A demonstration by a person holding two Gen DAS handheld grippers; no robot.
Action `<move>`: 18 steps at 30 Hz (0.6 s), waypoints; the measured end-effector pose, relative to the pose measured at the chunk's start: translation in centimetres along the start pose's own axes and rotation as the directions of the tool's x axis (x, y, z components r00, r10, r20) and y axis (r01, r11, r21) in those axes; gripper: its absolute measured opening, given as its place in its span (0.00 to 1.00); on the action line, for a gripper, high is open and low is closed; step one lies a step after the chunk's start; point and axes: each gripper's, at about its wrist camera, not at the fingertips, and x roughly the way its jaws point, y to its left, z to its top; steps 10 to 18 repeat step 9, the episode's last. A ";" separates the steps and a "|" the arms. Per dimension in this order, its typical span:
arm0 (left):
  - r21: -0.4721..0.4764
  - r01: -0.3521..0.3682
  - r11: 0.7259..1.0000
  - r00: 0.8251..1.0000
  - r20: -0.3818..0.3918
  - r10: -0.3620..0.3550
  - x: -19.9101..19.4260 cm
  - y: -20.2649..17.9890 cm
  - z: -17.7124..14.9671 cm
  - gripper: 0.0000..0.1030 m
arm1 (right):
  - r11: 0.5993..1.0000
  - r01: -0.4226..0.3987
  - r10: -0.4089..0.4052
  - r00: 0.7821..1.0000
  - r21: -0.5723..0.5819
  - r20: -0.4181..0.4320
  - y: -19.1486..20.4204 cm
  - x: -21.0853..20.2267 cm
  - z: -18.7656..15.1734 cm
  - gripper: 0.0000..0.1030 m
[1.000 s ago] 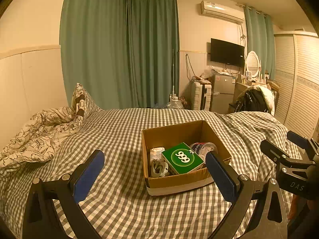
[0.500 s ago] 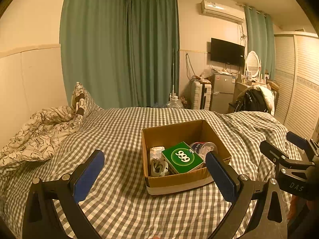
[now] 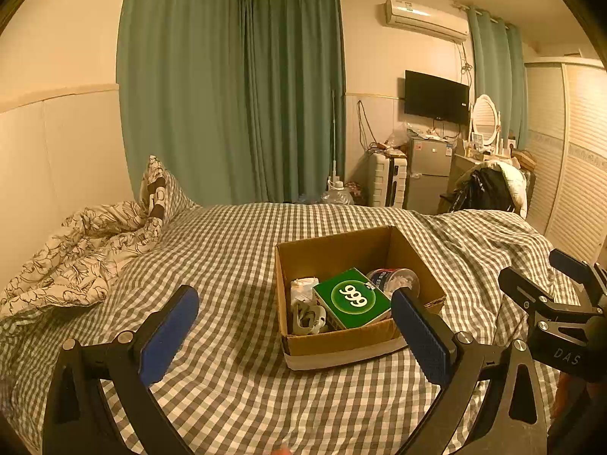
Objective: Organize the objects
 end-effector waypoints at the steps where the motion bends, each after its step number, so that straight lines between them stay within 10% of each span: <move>1: 0.000 0.000 1.000 1.000 0.000 0.000 0.0 0.0 0.0 1.00 | 1.000 0.000 0.000 1.000 -0.001 -0.001 0.0 0.0 0.0 1.00; 18: 0.011 -0.019 1.000 1.000 0.010 0.018 -0.1 0.1 0.0 1.00 | 1.000 0.002 -0.002 1.000 -0.009 -0.015 0.0 0.3 -0.2 1.00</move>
